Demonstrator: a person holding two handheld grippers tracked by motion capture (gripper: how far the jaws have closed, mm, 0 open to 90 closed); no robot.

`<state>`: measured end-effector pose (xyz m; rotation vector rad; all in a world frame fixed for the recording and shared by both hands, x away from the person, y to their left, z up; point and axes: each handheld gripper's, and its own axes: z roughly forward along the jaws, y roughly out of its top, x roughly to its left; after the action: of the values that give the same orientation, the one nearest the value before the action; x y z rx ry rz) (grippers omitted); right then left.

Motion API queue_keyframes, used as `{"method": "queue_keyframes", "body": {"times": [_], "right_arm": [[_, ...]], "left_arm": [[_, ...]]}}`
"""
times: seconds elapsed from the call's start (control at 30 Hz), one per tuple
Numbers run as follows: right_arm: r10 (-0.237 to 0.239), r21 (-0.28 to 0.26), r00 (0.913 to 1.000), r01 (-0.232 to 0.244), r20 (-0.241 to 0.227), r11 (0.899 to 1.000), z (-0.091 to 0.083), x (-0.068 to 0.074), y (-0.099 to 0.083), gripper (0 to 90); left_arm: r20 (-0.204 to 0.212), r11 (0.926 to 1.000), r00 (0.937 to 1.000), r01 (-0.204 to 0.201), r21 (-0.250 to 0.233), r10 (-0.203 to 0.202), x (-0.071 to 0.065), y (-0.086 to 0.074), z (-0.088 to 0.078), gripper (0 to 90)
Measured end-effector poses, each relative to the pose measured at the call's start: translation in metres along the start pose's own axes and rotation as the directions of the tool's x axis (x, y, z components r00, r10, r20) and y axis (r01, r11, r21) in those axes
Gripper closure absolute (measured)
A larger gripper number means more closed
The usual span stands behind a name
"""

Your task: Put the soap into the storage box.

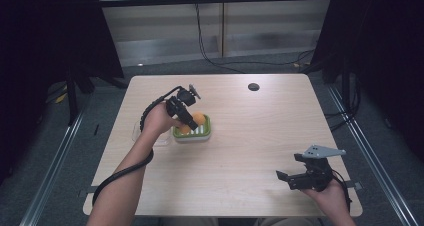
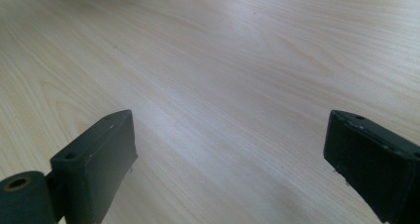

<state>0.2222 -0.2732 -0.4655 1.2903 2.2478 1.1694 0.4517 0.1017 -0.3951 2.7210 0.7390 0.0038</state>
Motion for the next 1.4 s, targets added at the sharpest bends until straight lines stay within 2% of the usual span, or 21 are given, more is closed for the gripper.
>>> {"method": "queue_keyframes", "body": {"times": [0.17,0.2,0.23,0.3,0.37,0.4,0.43,0.47,0.6,0.7,0.73,0.77,0.8,0.83,1.1,1.13,1.17,1.27,1.3,1.37,1.4], "right_arm": [[0.001,-0.005,1.0,-0.001,0.001,1.0,0.0,0.0,0.0,5.8],[0.003,-0.004,1.0,-0.003,0.001,1.0,0.0,0.0,0.0,5.8],[0.004,-0.004,1.0,-0.004,0.0,1.0,0.0,-0.001,0.0,5.8],[0.004,-0.004,1.0,-0.004,0.0,1.0,0.001,-0.001,0.0,5.8],[0.006,-0.004,1.0,-0.006,-0.001,1.0,0.001,-0.001,0.0,5.8],[0.006,-0.004,1.0,-0.006,-0.002,1.0,0.001,0.0,0.0,5.8],[0.009,-0.001,1.0,-0.009,-0.002,1.0,0.001,0.0,0.0,5.8],[0.008,0.0,1.0,-0.008,-0.002,1.0,0.001,0.0,0.0,5.8],[0.008,-0.001,1.0,-0.008,-0.002,1.0,0.001,0.0,0.0,5.8],[0.007,-0.001,1.0,-0.007,-0.003,1.0,0.001,0.0,0.0,5.8],[0.007,-0.001,1.0,-0.007,-0.002,1.0,0.001,0.0,0.0,5.8],[0.009,0.0,1.0,-0.009,-0.002,1.0,0.001,0.0,0.0,5.8],[0.008,-0.001,1.0,-0.008,-0.002,1.0,0.001,0.0,0.0,5.8],[0.008,-0.001,1.0,-0.008,-0.002,1.0,0.001,0.0,0.0,5.8],[0.007,0.0,1.0,-0.007,-0.001,1.0,0.001,0.0,0.0,5.8],[0.008,0.001,1.0,-0.008,-0.001,1.0,0.001,0.0,0.0,5.7],[0.006,0.001,1.0,-0.006,0.0,1.0,0.001,0.0,0.0,5.7],[0.004,0.001,1.0,-0.004,0.0,1.0,0.001,0.0,0.0,5.7],[0.003,0.001,1.0,-0.003,0.0,1.0,0.001,0.0,0.0,5.7],[0.004,0.0,1.0,-0.004,0.001,1.0,0.001,0.0,0.0,5.7],[0.004,0.0,1.0,-0.004,0.001,1.0,0.001,0.0,0.0,5.7]], "left_arm": [[0.014,1.0,0.9999,0.0,0.004,0.0,0.004,0.0,0.001,50.0],[0.005,1.0,1.0,-0.004,-0.003,0.004,0.004,0.0,0.001,50.0],[0.015,0.9999,0.9999,0.002,0.014,-0.002,0.005,0.0,0.0,50.0],[0.007,0.9999,0.9999,0.013,0.002,-0.013,0.005,-0.001,0.002,50.0],[0.008,1.0,1.0,-0.003,0.007,0.003,0.007,-0.001,0.003,50.0],[0.004,1.0,1.0,0.004,0.005,-0.004,0.007,-0.001,0.004,50.0],[0.016,0.9996,0.9998,-0.013,0.024,0.013,0.009,-0.001,0.003,50.0],[0.013,0.9999,0.9999,-0.005,0.01,0.005,0.009,-0.001,0.004,50.0],[0.018,0.9997,0.9998,-0.007,0.022,0.006,0.011,0.0,0.004,50.0],[0.002,0.9999,1.0,-0.001,0.015,0.001,0.011,0.0,0.004,49.9],[0.0,0.9998,0.9999,-0.014,0.015,0.014,0.012,0.001,0.004,50.0],[0.009,0.9996,0.9999,-0.011,0.026,0.011,0.012,0.002,0.004,50.0],[0.01,0.9999,0.9999,0.007,0.015,-0.007,0.011,0.002,0.005,49.9],[0.0,0.9996,0.9998,-0.02,0.019,0.02,0.011,0.002,0.005,50.0],[0.008,0.9986,0.9992,-0.038,0.035,0.038,0.012,0.005,0.006,50.0],[0.002,0.9982,0.9986,-0.052,0.029,0.052,0.013,0.005,0.006,49.9],[-0.004,0.999,0.9993,-0.037,0.024,0.037,0.012,0.005,0.006,49.9],[-0.001,0.9981,0.9988,-0.049,0.037,0.049,0.014,0.006,0.007,49.9],[-0.01,0.9991,0.9993,-0.036,0.023,0.036,0.014,0.006,0.008,49.9],[0.003,0.9982,0.9987,-0.051,0.031,0.05,0.015,0.007,0.008,50.0],[-0.006,0.9984,0.9988,-0.049,0.028,0.049,0.015,0.007,0.008,50.0]]}}
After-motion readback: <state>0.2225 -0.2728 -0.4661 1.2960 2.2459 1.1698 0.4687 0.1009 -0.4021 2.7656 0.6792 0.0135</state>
